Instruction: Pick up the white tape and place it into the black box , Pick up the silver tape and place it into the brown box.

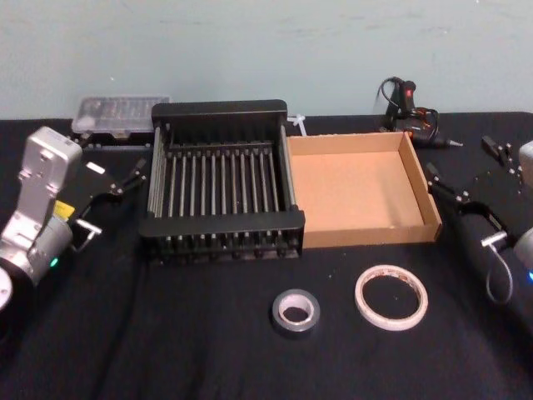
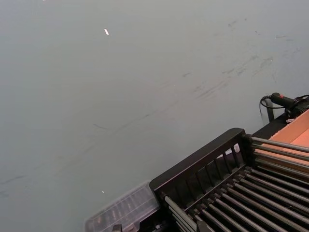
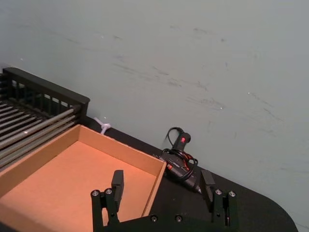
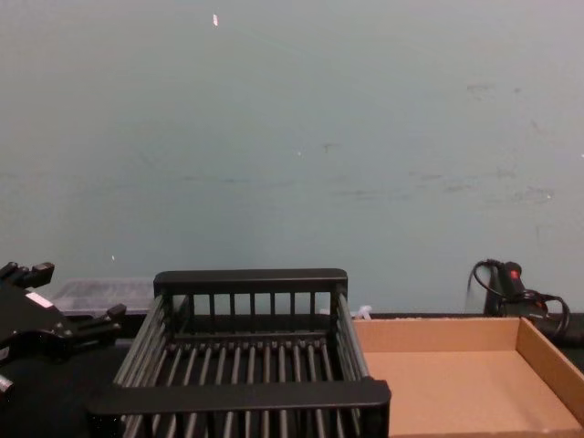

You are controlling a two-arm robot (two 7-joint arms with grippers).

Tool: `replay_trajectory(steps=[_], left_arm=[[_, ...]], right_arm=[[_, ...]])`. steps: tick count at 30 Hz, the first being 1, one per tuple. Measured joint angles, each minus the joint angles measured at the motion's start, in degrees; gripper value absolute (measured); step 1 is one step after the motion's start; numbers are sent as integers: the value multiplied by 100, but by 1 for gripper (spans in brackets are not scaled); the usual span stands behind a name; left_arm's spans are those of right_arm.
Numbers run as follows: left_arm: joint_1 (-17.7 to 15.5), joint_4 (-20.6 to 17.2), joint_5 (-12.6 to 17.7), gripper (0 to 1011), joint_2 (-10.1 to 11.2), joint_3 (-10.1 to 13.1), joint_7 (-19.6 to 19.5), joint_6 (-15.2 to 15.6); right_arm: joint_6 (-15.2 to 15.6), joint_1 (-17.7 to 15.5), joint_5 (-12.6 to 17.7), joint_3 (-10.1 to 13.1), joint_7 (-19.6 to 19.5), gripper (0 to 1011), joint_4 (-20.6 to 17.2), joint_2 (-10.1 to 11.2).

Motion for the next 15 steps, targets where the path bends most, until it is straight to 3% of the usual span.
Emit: replay_trajectory(steps=[7,15], left_arm=[[0,0,0,1001,0,0,0,0],[0,0,0,1001,0,0,0,0]], right_arm=[[123,-528,86,223,30,1002,-626,175],[232,-821,131,354,198,1002,-930,270]])
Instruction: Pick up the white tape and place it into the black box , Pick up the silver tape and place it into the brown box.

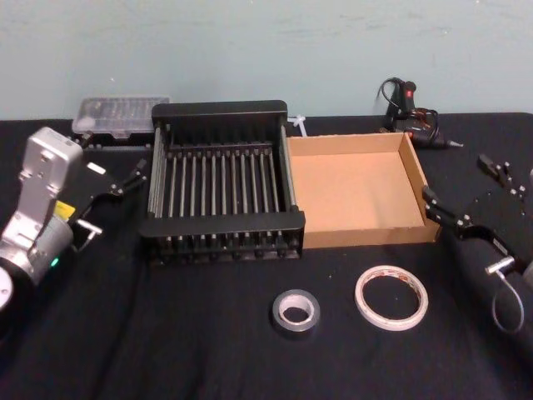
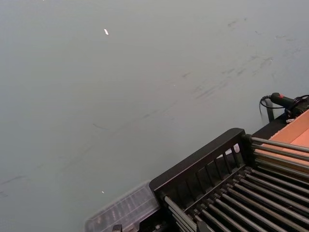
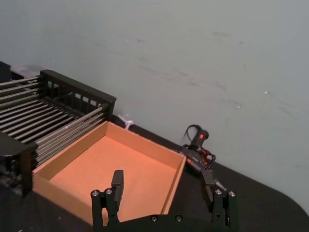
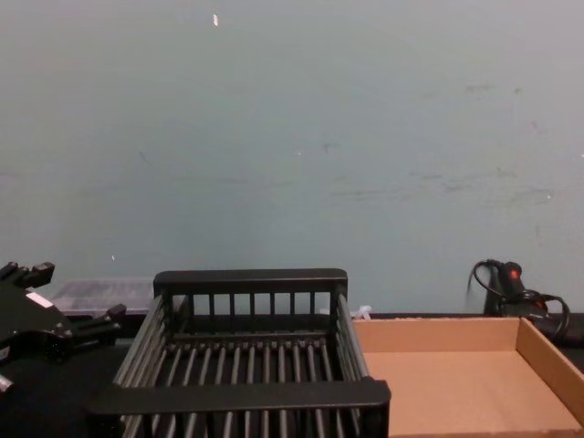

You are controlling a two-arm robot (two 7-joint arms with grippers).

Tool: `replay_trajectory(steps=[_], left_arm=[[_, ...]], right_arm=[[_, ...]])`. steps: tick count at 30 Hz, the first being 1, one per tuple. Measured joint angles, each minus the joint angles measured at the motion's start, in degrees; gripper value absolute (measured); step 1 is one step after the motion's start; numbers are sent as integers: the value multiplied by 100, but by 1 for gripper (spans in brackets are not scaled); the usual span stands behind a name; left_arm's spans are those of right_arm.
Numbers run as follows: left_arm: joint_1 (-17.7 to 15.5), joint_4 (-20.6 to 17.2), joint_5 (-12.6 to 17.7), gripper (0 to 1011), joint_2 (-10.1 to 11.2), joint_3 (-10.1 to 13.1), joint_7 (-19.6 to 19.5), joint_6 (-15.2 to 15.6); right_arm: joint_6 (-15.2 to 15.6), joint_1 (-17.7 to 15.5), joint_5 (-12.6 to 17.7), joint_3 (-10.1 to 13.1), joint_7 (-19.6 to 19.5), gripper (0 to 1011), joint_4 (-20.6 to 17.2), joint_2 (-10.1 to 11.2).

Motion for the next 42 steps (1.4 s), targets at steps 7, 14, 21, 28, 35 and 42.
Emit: replay_trajectory(steps=[7,14,21,28,35,42], left_arm=[[0,0,0,1001,0,0,0,0],[0,0,0,1001,0,0,0,0],[0,0,0,1001,0,0,0,0],[0,0,0,1001,0,0,0,0],[0,0,0,1001,0,0,0,0],[0,0,0,1001,0,0,0,0]], right_arm=[[267,-215,191,56,307,1002,-162,30],[548,-376,377,95,556,1002,-267,47],[857,-496,402,62,725,1002,-294,4],[1095,-544,447,61,869,1002,-206,-91],[1213,-503,559,122,1056,1002,21,-243],[1276,-374,540,138,1198,1002,298,-385]])
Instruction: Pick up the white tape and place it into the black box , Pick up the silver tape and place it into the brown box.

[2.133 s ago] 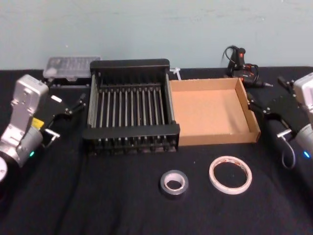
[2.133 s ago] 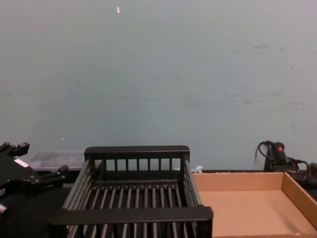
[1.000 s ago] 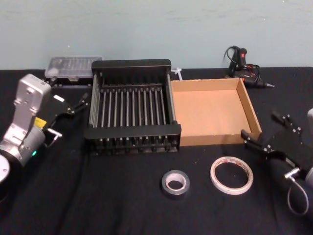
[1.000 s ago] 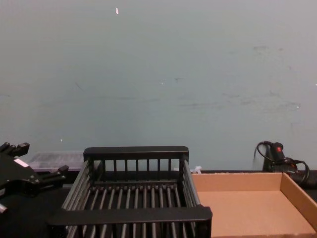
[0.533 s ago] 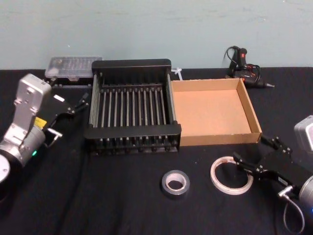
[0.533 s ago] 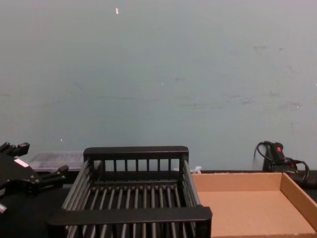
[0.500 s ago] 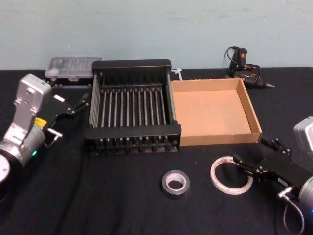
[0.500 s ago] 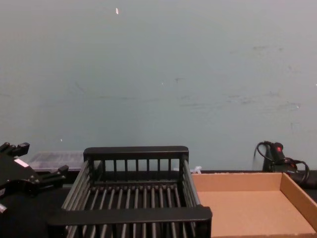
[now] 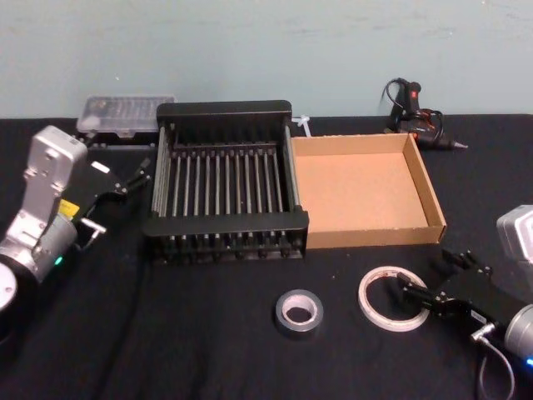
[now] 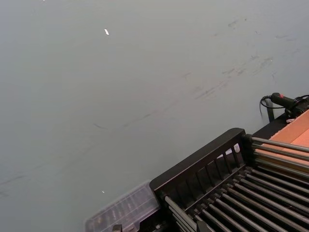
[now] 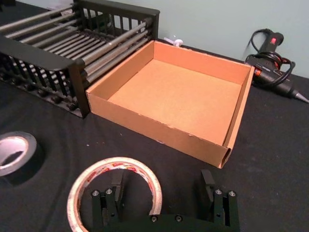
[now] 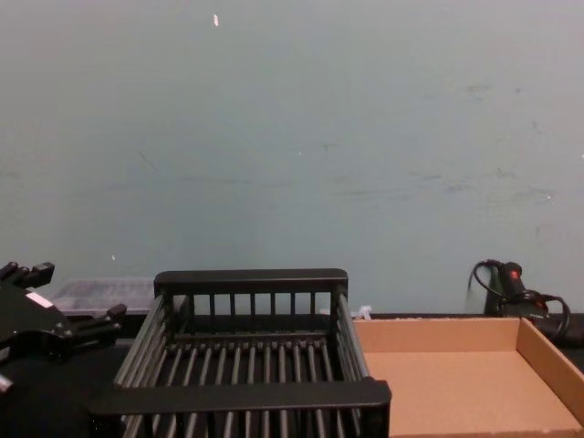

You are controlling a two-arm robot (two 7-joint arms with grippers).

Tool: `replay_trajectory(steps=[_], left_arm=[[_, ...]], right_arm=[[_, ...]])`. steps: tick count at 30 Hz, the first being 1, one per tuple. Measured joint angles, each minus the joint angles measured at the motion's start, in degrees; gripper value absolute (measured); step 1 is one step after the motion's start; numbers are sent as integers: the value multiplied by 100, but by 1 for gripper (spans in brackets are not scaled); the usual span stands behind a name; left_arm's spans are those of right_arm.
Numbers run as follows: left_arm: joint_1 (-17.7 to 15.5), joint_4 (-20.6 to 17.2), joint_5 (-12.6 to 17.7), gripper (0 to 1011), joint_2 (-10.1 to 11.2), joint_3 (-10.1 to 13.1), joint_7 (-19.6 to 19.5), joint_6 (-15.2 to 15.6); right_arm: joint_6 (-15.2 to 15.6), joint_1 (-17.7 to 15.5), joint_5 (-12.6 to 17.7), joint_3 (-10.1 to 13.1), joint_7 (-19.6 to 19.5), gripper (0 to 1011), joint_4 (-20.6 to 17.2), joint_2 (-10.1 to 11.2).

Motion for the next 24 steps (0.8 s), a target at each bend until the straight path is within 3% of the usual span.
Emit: replay_trajectory(steps=[24], left_arm=[[0,0,0,1001,0,0,0,0]], right_arm=[[-21,176,-553,-45,268,1002,414,-305]])
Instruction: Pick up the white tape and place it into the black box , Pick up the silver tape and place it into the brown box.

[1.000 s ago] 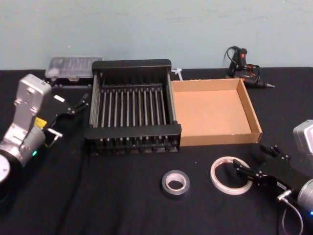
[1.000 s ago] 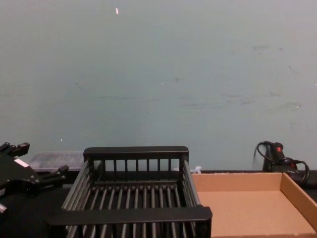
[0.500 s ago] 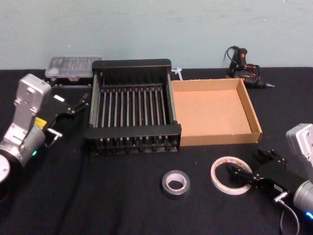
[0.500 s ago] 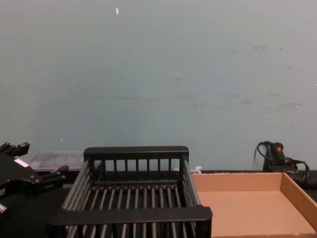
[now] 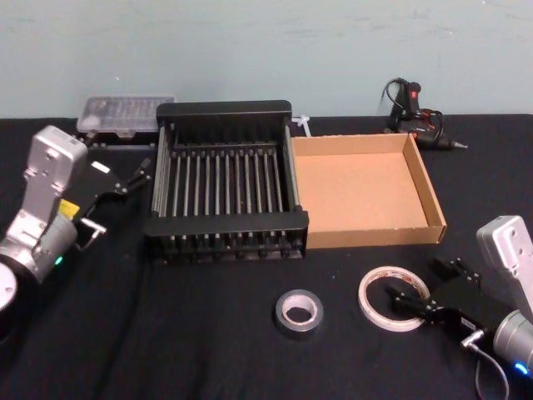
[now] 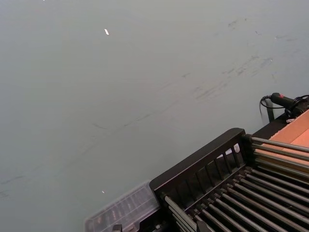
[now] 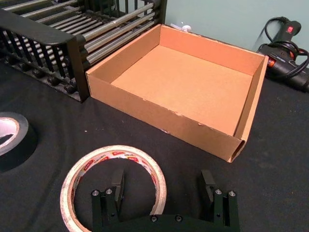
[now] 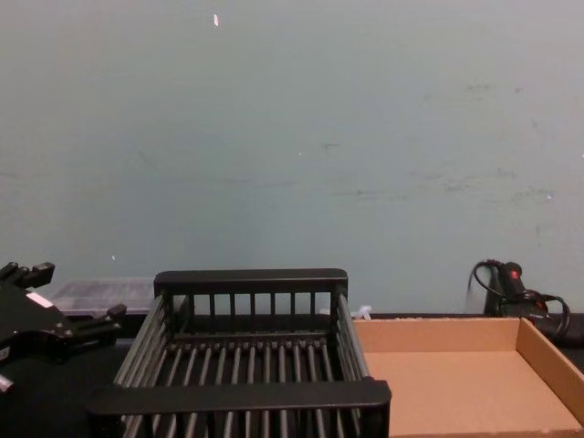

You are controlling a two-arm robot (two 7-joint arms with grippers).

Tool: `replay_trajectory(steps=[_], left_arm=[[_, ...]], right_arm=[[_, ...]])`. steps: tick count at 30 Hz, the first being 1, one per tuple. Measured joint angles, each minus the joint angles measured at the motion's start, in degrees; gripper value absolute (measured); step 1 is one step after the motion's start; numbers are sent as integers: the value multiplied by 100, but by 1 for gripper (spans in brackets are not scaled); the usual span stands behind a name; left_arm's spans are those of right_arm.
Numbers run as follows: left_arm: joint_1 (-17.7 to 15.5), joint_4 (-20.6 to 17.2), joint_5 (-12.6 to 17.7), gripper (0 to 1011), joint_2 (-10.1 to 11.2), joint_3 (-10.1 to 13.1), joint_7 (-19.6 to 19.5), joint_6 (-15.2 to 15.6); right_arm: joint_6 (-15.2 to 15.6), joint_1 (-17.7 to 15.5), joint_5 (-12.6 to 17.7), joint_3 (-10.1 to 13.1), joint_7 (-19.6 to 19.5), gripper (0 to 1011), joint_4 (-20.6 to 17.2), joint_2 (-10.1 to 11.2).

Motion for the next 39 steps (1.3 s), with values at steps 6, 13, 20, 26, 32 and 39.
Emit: replay_trajectory(steps=[6,13,20,26,32,39], left_arm=[[0,0,0,1001,0,0,0,0],[0,0,0,1001,0,0,0,0],[0,0,0,1001,0,0,0,0],[0,0,0,1001,0,0,0,0],[0,0,0,1001,0,0,0,0],[0,0,0,1001,0,0,0,0]], right_arm=[[40,-1,-73,48,52,1002,44,-62],[56,-6,-94,66,75,1002,56,-81],[56,-7,-90,59,70,1002,49,-73],[55,-8,-87,55,65,929,45,-69],[53,-8,-85,52,61,764,42,-66],[52,-7,-84,52,53,548,41,-63]])
